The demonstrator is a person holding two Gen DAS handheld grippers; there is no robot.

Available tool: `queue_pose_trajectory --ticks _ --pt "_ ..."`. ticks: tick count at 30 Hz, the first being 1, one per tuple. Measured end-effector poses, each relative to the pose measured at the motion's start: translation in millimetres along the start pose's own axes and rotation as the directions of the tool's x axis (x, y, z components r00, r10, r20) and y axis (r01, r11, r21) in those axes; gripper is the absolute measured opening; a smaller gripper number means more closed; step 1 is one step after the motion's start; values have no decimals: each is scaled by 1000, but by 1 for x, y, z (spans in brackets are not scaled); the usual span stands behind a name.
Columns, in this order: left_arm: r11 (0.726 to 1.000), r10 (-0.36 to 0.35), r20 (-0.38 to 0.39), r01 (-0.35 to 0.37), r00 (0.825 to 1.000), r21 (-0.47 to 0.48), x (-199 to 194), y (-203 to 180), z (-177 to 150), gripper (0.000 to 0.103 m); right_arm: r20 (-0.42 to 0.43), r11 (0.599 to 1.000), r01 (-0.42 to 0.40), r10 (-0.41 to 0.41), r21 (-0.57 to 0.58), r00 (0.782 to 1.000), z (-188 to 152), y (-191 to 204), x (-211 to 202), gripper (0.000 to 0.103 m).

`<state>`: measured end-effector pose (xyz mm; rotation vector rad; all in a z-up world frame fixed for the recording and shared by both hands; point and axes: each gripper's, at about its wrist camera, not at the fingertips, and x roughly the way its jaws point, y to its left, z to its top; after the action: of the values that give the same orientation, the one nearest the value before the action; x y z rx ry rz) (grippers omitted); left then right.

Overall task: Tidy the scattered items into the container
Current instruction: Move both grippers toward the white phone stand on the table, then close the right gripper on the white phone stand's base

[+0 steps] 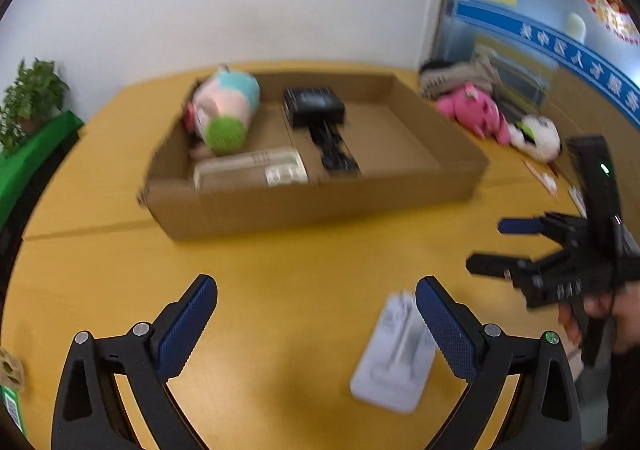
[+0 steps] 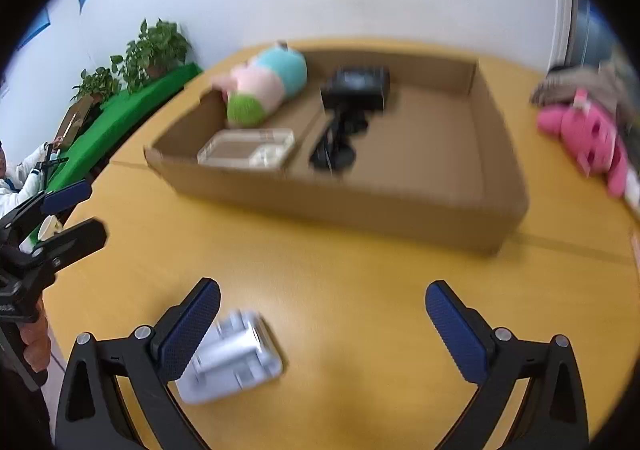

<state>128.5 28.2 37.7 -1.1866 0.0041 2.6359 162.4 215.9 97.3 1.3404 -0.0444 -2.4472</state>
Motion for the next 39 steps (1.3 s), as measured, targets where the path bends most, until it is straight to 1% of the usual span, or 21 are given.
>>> queue_pose_trajectory --ticks 3,6,11,15,17,21,23,24,25,26,27,28,29,30,31,33,34,35,36,37,39 --pt "997 -64 -69 67 996 30 7 -10 -27 101 -60 1000 -29 29 -7 998 -19 -7 19 102" --pt "995 -92 -116 96 989 32 16 -19 -45 101 -70 995 -87 82 -58 994 -27 2 26 102" --pt "994 -96 -170 102 981 29 39 -29 -54 101 -84 969 -171 158 -181 984 -33 25 36 102" --pt "991 -115 -202 125 973 38 54 -39 -58 101 -122 957 -164 139 -237 983 -36 32 48 99" --pt "989 -133 -216 142 967 30 62 -42 -59 99 -104 955 -162 139 -251 985 -37 31 48 99" --pt "991 -114 -205 127 972 50 68 -46 -56 96 -87 950 -171 153 -261 984 -34 32 50 93" --pt "991 -109 -203 121 973 52 70 -46 -55 92 -73 944 -164 149 -285 986 -35 36 50 81" --pt "992 -103 -201 116 974 55 70 -46 -54 87 -66 940 -167 154 -297 986 -36 39 49 79" --pt "992 -93 -198 107 976 61 70 -46 -54 84 -65 938 -185 174 -293 983 -36 38 49 73" --pt "992 -98 -196 112 976 59 70 -45 -53 81 -63 936 -194 184 -295 981 -36 39 49 69" --pt "991 -107 -194 119 975 53 70 -44 -53 76 -62 933 -202 192 -299 979 -36 40 48 67" --pt "991 -114 -192 125 975 48 70 -43 -52 74 -63 930 -214 204 -298 977 -35 42 49 60" --pt "991 -116 -191 127 975 45 70 -43 -52 72 -67 926 -235 226 -295 972 -35 43 49 52" --pt "991 -116 -190 127 975 45 70 -43 -52 71 -71 923 -252 242 -292 968 -36 43 49 47" --pt "991 -116 -188 126 975 44 71 -43 -52 71 -71 920 -266 256 -289 964 -36 44 48 40" --pt "991 -123 -185 132 975 36 69 -40 -52 69 -64 919 -267 259 -289 964 -37 45 48 38" --pt "991 -124 -182 132 975 30 69 -38 -52 66 -63 920 -270 262 -283 963 -37 44 47 38" --pt "991 -128 -180 133 975 18 68 -35 -51 59 -61 921 -271 265 -278 962 -37 44 47 37" --pt "989 -146 -185 148 972 -4 68 -31 -50 59 -58 922 -270 265 -277 963 -38 43 47 37" --pt "988 -149 -185 151 971 -2 67 -29 -50 59 -56 922 -271 266 -278 962 -38 45 46 36" --pt "990 -136 -182 141 974 14 66 -32 -52 59 -51 923 -263 259 -280 964 -40 47 45 36"
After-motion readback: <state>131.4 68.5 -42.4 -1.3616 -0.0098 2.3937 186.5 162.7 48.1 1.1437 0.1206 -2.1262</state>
